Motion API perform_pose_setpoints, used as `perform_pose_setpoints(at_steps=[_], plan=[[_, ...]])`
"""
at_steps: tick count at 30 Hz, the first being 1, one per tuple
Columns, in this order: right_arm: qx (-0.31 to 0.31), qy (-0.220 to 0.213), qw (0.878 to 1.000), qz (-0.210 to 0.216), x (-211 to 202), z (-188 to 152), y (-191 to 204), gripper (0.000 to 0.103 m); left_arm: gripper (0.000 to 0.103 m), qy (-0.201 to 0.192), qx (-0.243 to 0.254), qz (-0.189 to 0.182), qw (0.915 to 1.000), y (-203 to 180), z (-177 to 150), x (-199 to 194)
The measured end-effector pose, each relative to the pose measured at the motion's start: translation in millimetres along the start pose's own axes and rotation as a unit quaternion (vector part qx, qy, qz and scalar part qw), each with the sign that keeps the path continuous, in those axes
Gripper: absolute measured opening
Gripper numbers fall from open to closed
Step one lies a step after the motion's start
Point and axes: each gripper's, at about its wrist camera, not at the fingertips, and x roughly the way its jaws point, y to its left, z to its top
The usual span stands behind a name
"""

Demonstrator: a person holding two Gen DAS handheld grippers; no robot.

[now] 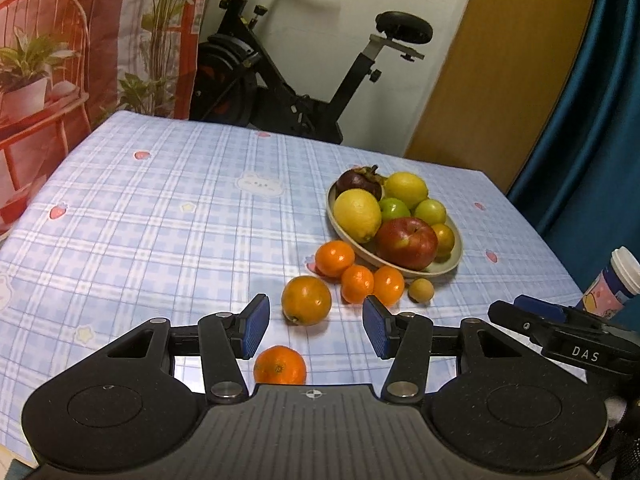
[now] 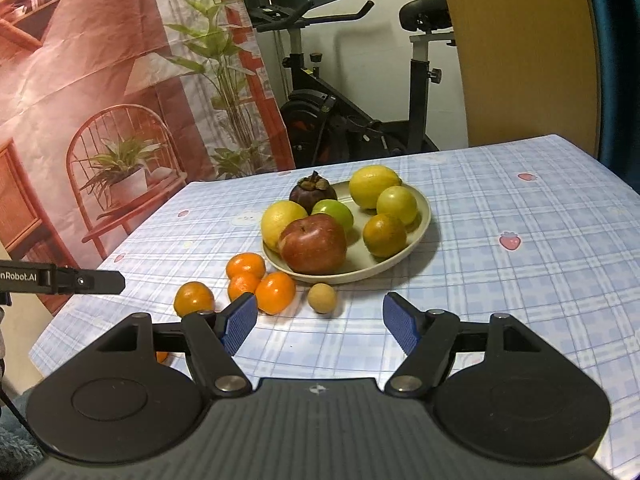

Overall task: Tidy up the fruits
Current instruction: 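Move the open left gripper to the large orange fruit on the cloth, then close the left gripper on the large orange fruit and lift it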

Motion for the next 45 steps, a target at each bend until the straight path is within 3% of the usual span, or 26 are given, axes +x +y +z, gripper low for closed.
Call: perform_pose_setpoints(at_steps=[18, 33, 41, 45], plan=[[-0.002, 0.029, 1.000, 0.012, 36.7, 5.7, -14.6, 0.071, 0.054, 0.030, -0.014, 0.008, 0.9994, 9.6, 17.5, 42.0], [-0.060, 0.088, 0.992, 0.075, 75.6, 2.8, 25.2, 0.067, 0.054, 0.062, -0.038, -0.025, 0.9970, 24.7, 16.2, 68.3], [-0.100, 0.110, 0.983, 0.109, 95.1, 2.8, 53.1, 0.057, 0.051, 0.087, -0.063, -0.055, 0.9927, 29.2, 17.4, 94.5], [-0.118, 0.112, 0.979, 0.123, 100.4, 5.6, 64.6, 0.054, 0.049, 0.079, -0.096, -0.067, 0.9900, 43.6, 15.1, 91.9]])
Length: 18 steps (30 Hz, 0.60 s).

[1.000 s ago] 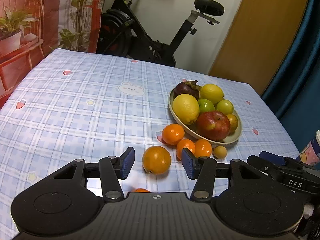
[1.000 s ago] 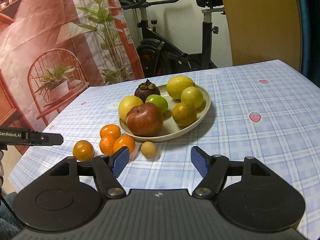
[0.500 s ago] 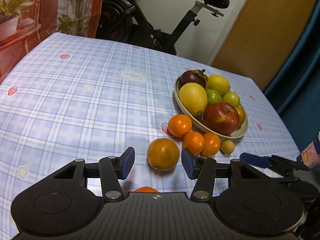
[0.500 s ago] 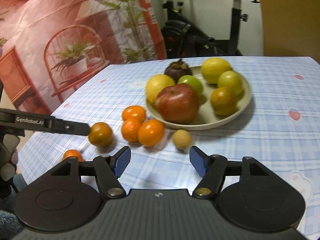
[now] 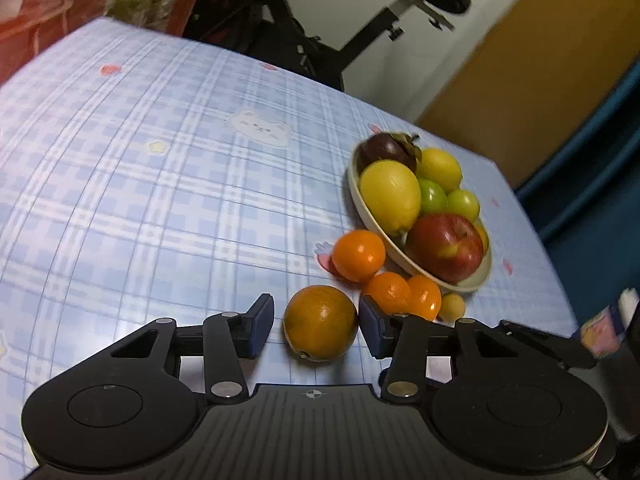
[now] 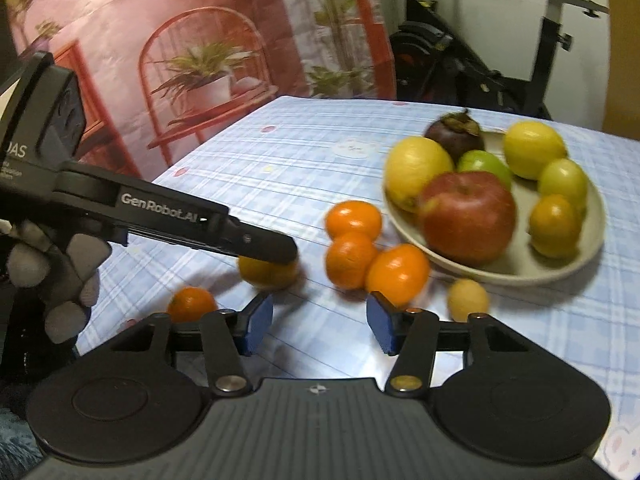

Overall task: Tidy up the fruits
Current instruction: 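Close the left gripper on the large orange fruit and lift it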

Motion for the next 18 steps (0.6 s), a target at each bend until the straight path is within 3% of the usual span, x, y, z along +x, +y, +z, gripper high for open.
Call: perform_pose_setpoints(at_steps=[9, 18], plan=[[-0.037, 0.017, 0.999, 0.030, 33.4, 30.5, 16.2, 0.050, 0.050, -0.021, -0.068, -0.023, 0.9972, 32.3, 5.4, -7.9], [-0.041, 0.051, 0.997, 0.045, 66.0, 41.2, 27.5, 0.049, 0.049, -0.023, -0.080, -0.038, 0.9958, 42.0, 6.7, -10.0]])
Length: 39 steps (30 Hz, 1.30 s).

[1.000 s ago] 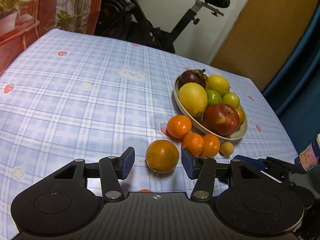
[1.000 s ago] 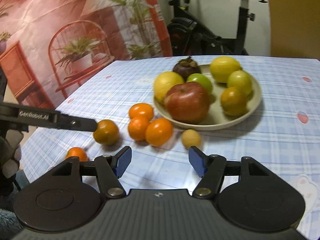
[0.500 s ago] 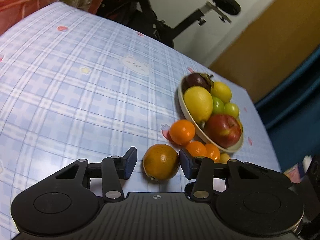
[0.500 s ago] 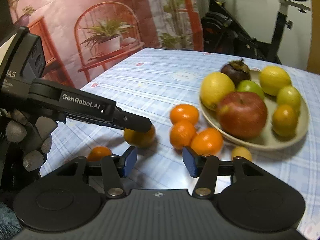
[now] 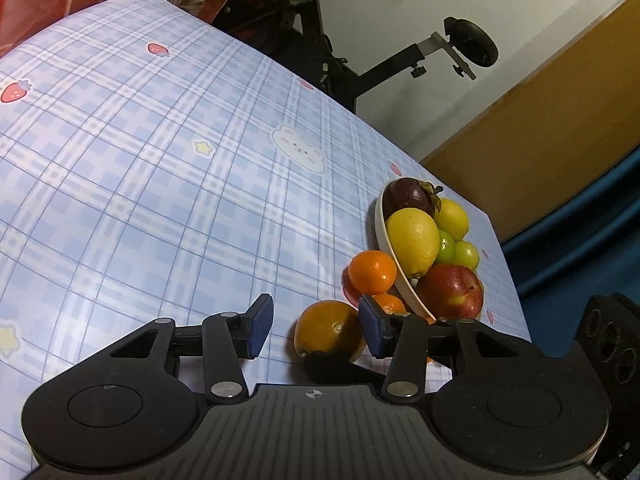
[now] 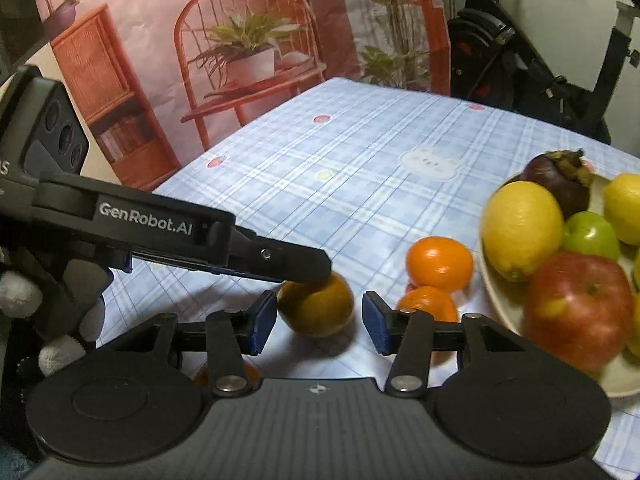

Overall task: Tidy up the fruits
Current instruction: 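Close the left gripper on the large orange fruit and lift it, then carry the orange fruit onto the plate and open the left gripper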

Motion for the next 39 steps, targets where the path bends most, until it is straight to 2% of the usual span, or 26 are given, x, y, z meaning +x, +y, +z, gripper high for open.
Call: perform_pose_setpoints(at_steps=[10, 15, 26, 32, 39], plan=[[0.015, -0.001, 1.000, 0.004, 2.2, -3.6, -2.0, 0.048, 0.049, 0.020, 0.012, -0.020, 0.9995, -5.1, -7.6, 4.2], [0.023, -0.024, 0.999, 0.008, -9.9, -6.1, -0.8, 0.048, 0.048, 0.016, 0.028, -0.021, 0.9993, -19.6, -8.4, 1.2], [0.058, -0.088, 0.994, 0.000, -64.5, -14.0, -24.5, 0.048, 0.048, 0.009, 0.101, -0.019, 0.9946, -94.3, -9.0, 12.1], [0.078, -0.121, 0.989, -0.016, -96.9, -14.3, -52.7, 0.048, 0.048, 0.011, 0.150, -0.025, 0.9883, -144.9, -2.1, 34.9], [0.093, -0.143, 0.984, -0.042, -122.5, -3.6, -96.6, 0.048, 0.048, 0.022, 0.183, -0.036, 0.9823, -186.9, 16.2, 72.4]])
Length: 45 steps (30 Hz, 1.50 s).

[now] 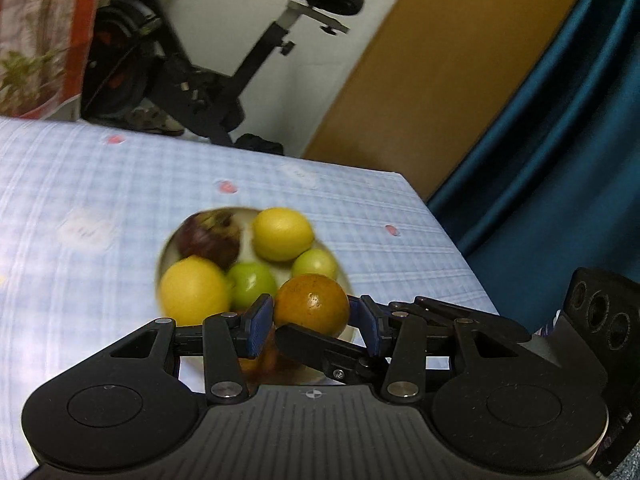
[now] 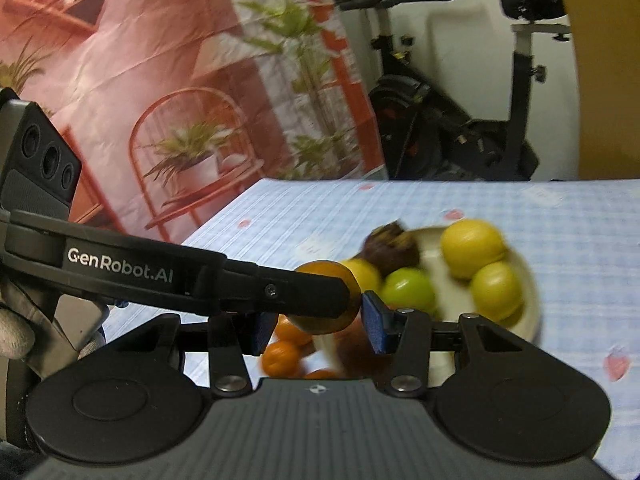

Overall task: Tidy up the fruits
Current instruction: 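Carry the orange fruit onto the plate and open the left gripper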

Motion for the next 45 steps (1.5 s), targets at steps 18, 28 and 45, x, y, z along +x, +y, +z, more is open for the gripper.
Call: perform_pose_setpoints(at_steps=[18, 28, 45], plan=[[0.009, 0.011, 0.998, -0.054, 42.7, 10.9, -70.3, 0.048, 0.049, 0.053, 0.035, 0.023, 0.9977, 4.4, 36.1, 89.0], [-0.020, 0.020, 0.997, -0.076, 55.0, 16.7, -61.7, 0.049, 0.054, 0.034, 0.035, 0.047, 0.9977, 11.0, 39.2, 85.3], [-0.022, 0.000, 0.996, -0.089, 9.5, 15.8, -31.7, 0.052, 0.056, -0.012, 0.046, 0.083, 0.9954, 7.7, 31.5, 6.5]])
